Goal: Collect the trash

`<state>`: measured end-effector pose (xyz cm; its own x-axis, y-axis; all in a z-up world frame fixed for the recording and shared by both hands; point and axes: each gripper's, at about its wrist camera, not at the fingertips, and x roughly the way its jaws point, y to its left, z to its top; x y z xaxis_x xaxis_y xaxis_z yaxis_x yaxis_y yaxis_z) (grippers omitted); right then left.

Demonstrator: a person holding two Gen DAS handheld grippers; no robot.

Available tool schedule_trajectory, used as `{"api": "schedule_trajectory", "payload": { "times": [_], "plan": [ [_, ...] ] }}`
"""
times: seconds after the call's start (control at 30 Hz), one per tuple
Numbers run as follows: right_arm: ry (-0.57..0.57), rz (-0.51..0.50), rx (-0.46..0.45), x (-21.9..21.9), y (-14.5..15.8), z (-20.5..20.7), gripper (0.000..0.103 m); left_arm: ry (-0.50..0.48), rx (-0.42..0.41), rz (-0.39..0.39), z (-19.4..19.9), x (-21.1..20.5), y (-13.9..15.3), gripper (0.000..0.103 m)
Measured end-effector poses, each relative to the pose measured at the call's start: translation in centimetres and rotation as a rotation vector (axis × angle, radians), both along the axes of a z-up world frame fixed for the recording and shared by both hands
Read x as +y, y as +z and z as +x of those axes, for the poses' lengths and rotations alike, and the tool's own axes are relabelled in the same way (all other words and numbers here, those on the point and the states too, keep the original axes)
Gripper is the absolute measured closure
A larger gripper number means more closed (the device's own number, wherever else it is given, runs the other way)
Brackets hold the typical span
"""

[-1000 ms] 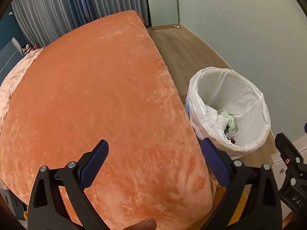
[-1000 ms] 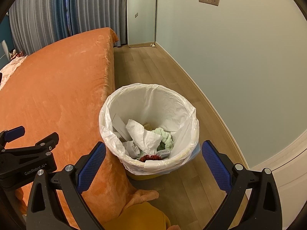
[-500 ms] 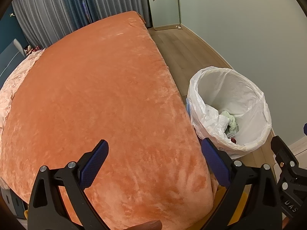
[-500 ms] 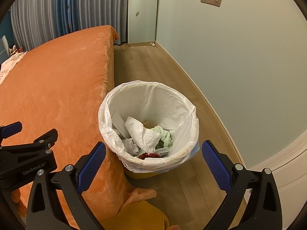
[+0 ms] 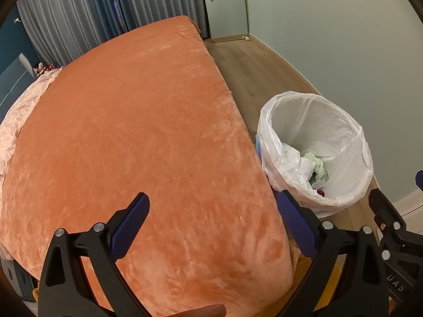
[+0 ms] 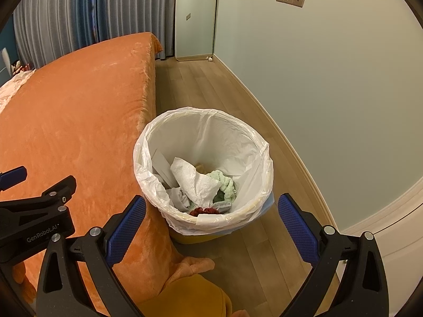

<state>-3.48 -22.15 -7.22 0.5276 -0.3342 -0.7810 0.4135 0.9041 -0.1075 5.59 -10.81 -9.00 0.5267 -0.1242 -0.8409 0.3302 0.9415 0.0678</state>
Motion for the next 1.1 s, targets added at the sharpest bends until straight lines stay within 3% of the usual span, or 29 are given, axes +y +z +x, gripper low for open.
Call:
{"api": "schedule_trajectory", "payload": {
  "times": [1.1],
  "plan": [
    [-0.006,0.006,0.011,0.04,-0.77,-0.19,0.007,0.001,0.003,-0.014,-0.29,0.05,-0.04,0.011]
  ]
}}
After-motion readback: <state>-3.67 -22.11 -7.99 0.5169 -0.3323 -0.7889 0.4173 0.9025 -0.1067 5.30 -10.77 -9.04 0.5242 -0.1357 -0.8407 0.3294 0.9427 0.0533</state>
